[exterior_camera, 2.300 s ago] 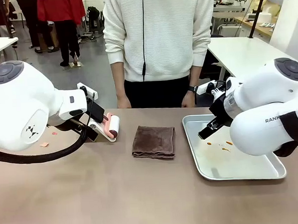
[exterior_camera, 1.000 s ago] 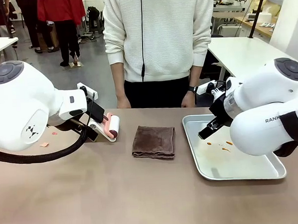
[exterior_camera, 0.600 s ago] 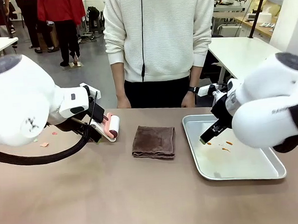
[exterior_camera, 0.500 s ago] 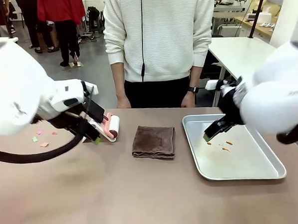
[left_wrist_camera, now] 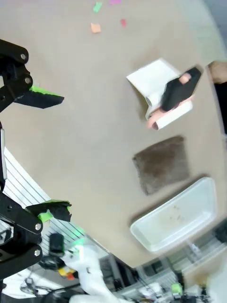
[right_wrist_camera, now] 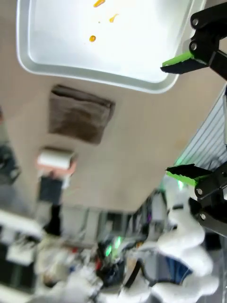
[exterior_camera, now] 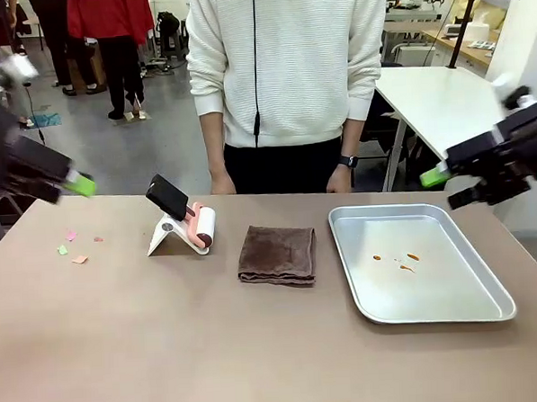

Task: Clean the surface of the table.
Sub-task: Hold the Lint Roller with your left hand and the towel with your right hand.

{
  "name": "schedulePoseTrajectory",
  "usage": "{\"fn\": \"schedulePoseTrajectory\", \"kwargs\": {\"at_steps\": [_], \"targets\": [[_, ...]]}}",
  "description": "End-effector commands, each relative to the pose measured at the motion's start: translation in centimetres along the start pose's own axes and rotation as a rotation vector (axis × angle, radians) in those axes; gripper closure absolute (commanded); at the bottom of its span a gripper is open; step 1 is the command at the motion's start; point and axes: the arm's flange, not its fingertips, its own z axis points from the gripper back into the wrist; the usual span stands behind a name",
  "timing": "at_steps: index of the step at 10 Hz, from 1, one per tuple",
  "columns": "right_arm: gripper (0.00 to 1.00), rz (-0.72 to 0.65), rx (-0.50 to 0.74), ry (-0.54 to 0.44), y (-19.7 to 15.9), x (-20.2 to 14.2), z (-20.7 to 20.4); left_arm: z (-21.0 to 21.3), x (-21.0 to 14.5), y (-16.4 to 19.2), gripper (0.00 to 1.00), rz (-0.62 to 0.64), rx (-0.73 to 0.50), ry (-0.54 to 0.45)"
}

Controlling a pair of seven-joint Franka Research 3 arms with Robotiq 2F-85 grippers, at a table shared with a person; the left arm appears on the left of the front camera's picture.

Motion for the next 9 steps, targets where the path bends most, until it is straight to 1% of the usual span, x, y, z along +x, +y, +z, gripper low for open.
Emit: {"fn": "schedulePoseTrajectory", "kwargs": {"at_steps": [1, 2, 3, 5, 6, 7, 8, 9], "targets": [[0.00, -0.159, 0.121, -0.080, -4.4, -2.4, 3.0, 1.9, -4.6, 5.1, 0.00, 0.090, -0.148, -0.153], [0.00, -0.243, 0.192, -0.124, -6.6, -2.6, 5.1, 2.8, -6.0, 7.3, 0.00, 0.167, -0.180, -0.218], [0.00, -0.293, 0.254, -0.165, -9.1, -2.8, 6.8, 3.4, -7.8, 9.5, 0.00, 0.239, -0.220, -0.279], [0.00, -0.395, 0.339, -0.229, -13.8, -3.3, 9.2, 3.9, -11.0, 13.7, 0.00, 0.403, -0.291, -0.388], [0.00, -0.439, 0.387, -0.283, -15.5, -3.7, 9.7, 3.3, -10.4, 14.8, 0.00, 0.451, -0.305, -0.381], [0.00, -0.465, 0.397, -0.335, -16.4, -4.5, 9.8, 2.6, -9.6, 16.0, 0.00, 0.492, -0.319, -0.380], [0.00, -0.490, 0.408, -0.347, -17.3, -5.0, 9.8, 2.1, -11.0, 16.3, 0.00, 0.539, -0.333, -0.423], [0.00, -0.503, 0.410, -0.346, -18.1, -5.3, 9.9, 1.8, -12.7, 15.5, 0.00, 0.573, -0.336, -0.467]]}}
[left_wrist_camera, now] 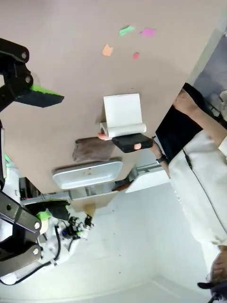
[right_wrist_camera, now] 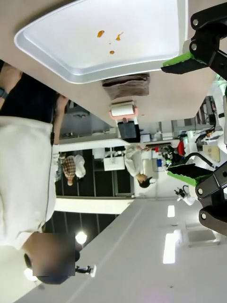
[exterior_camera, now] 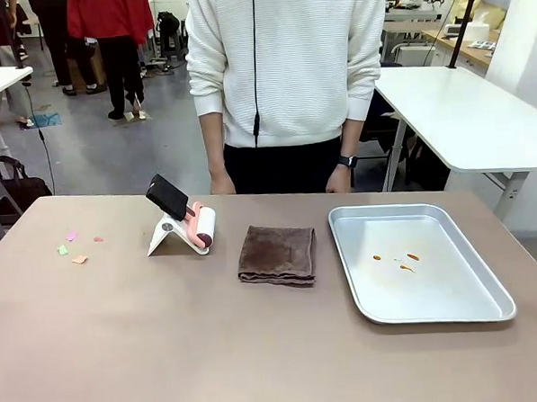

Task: Clean the surface of the table.
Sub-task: Hold the Lint Roller with your left hand and the towel with your right hand.

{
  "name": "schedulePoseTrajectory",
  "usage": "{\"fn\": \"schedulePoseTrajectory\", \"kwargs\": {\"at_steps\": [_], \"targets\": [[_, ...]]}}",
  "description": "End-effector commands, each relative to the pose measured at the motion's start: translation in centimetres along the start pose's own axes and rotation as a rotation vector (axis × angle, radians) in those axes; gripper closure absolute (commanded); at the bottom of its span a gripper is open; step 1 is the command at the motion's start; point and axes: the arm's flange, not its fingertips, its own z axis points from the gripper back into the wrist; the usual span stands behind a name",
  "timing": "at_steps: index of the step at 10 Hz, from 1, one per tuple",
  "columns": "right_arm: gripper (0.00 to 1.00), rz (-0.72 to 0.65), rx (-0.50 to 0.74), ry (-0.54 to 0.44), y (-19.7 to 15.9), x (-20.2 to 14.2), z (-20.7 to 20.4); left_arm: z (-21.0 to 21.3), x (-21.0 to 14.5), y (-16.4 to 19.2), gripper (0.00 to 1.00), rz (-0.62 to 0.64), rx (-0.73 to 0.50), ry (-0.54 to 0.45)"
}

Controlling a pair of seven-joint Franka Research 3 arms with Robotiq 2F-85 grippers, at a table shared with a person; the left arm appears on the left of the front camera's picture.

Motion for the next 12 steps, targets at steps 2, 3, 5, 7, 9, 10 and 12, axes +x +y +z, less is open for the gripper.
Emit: {"fn": "schedulePoseTrajectory", "kwargs": {"at_steps": [2, 3, 5, 7, 9, 10, 12], "targets": [[0.00, 0.000, 0.000, 0.000, 0.0, 0.0, 0.0, -3.6, -7.2, -2.8, 0.00, 0.035, 0.079, -0.093], [0.00, 0.000, 0.000, 0.000, 0.0, 0.0, 0.0, -0.3, 0.2, 0.3, 0.00, 0.033, -0.005, -0.031], [0.00, 0.000, 0.000, 0.000, 0.0, 0.0, 0.0, -0.3, 0.2, 0.3, 0.00, 0.033, -0.005, -0.031], [0.00, 0.000, 0.000, 0.000, 0.0, 0.0, 0.0, -0.3, 0.2, 0.3, 0.00, 0.033, -0.005, -0.031], [0.00, -0.010, -0.025, 0.011, -0.4, -0.3, 0.0, -0.2, -0.1, 0.1, 0.00, 0.061, 0.010, -0.026], [0.00, 0.041, -0.083, -0.041, 1.0, -1.2, -0.6, -0.8, 0.2, -1.6, 0.00, 0.030, 0.058, -0.014], [0.00, 0.181, -0.206, -0.083, 4.8, -2.7, -3.6, -2.6, 2.2, -5.2, 0.00, -0.060, 0.191, 0.042]]}}
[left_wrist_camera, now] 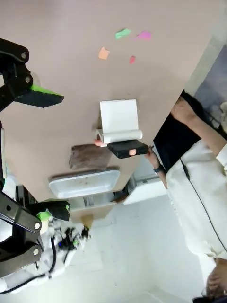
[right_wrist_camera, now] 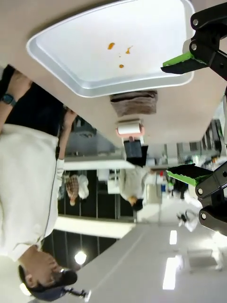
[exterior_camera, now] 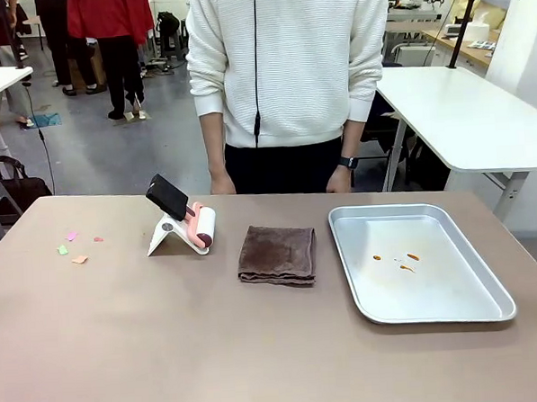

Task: Clean the surface of the table.
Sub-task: Hold the Lint Roller with your left hand and the towel with your right hand.

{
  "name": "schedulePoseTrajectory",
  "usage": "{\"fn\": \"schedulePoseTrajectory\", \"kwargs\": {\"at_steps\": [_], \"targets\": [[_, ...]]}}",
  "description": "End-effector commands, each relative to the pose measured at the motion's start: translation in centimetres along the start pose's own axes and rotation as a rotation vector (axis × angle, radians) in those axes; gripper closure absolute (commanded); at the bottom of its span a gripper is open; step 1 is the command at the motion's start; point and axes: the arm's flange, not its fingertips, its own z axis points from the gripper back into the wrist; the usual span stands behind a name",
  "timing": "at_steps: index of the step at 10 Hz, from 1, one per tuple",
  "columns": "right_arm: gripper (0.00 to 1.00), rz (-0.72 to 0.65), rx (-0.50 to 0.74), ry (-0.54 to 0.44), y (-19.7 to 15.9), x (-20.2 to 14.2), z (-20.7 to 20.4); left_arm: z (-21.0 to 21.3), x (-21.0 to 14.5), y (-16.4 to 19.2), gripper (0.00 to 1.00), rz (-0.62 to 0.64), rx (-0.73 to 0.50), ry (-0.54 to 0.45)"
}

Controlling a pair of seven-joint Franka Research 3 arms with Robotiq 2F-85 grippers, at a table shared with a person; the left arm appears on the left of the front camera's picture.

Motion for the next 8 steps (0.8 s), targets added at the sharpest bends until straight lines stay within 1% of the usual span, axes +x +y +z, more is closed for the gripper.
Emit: {"fn": "schedulePoseTrajectory", "kwargs": {"at_steps": [1, 2, 3, 4, 6, 7, 8], "targets": [[0.00, 0.128, -0.136, -0.038, 4.5, -2.8, -4.2, -1.2, 2.3, -3.3, 0.00, -0.098, 0.131, 0.052], [0.00, 0.210, -0.187, 0.005, 7.0, -3.4, -7.1, -2.8, 3.6, -5.2, 0.00, -0.164, 0.180, 0.088], [0.00, 0.280, -0.257, 0.042, 9.1, -4.1, -9.9, -4.4, 4.4, -6.4, 0.00, -0.236, 0.216, 0.152], [0.00, 0.348, -0.313, 0.071, 11.0, -4.8, -12.6, -6.3, 5.1, -7.3, 0.00, -0.273, 0.244, 0.206], [0.00, 0.475, -0.425, 0.195, 14.4, -7.2, -19.3, -11.0, 5.2, -9.2, 0.00, -0.305, 0.278, 0.278], [0.00, 0.508, -0.469, 0.257, 15.4, -8.4, -22.6, -13.1, 5.2, -9.5, 0.00, -0.298, 0.282, 0.295], [0.00, 0.526, -0.546, 0.291, 16.1, -9.6, -25.7, -14.7, 5.3, -9.3, 0.00, -0.282, 0.252, 0.327]]}}
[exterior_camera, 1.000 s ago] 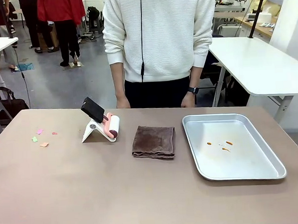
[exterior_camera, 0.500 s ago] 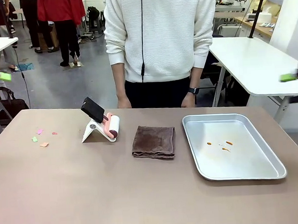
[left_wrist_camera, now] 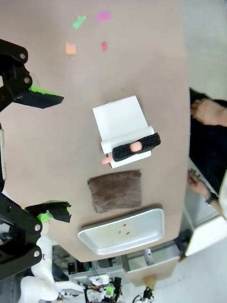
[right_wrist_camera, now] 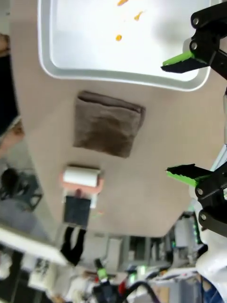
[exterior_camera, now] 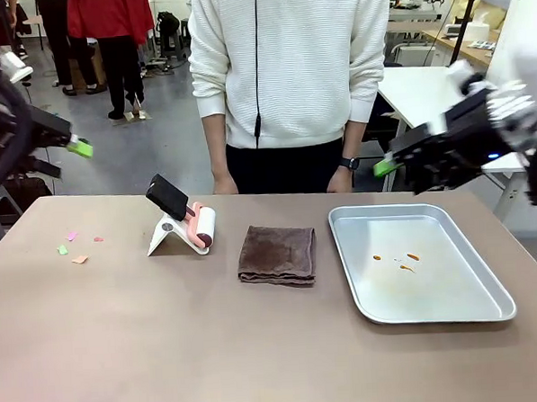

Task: Clean the surface of the table.
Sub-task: Hold the Lint Roller with your left hand and the towel with your right hand.

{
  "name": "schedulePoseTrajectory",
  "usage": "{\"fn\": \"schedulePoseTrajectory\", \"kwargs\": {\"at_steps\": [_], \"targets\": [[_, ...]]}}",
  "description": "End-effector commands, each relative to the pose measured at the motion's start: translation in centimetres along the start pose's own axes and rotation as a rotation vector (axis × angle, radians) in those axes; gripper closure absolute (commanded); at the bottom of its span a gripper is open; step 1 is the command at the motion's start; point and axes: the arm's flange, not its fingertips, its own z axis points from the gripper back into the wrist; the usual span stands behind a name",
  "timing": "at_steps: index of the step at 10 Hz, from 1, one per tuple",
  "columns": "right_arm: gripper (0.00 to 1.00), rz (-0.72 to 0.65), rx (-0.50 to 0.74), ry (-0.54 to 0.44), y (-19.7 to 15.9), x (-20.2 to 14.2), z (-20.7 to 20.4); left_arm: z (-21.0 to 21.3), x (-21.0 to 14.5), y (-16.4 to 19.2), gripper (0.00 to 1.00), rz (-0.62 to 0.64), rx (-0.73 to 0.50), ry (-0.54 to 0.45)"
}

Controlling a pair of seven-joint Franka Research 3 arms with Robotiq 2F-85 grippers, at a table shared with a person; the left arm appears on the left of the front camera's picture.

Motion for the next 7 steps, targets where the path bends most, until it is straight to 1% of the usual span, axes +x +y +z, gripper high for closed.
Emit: {"fn": "schedulePoseTrajectory", "kwargs": {"at_steps": [1, 2, 3, 4, 5, 7], "targets": [[0.00, 0.021, -0.104, 0.108, 2.5, 2.6, -3.9, -1.4, 1.7, 0.8, 0.00, 0.025, 0.000, 0.060], [0.00, 0.029, -0.169, 0.168, 4.4, 2.6, -6.9, -2.1, 2.3, 2.2, 0.00, 0.022, 0.015, 0.097], [0.00, 0.006, -0.207, 0.244, 5.7, 2.3, -9.4, -2.8, 2.5, 2.6, 0.00, 0.027, 0.019, 0.122], [0.00, -0.030, -0.266, 0.275, 6.5, 2.0, -11.7, -3.4, 2.7, 2.9, 0.00, 0.030, -0.007, 0.142], [0.00, -0.043, -0.263, 0.308, 7.0, 1.8, -13.1, -4.0, 2.9, 3.1, 0.00, 0.030, -0.024, 0.155], [0.00, -0.113, -0.282, 0.333, 7.2, 1.5, -14.9, -4.9, 3.0, 3.5, 0.00, 0.031, -0.041, 0.185]]}}
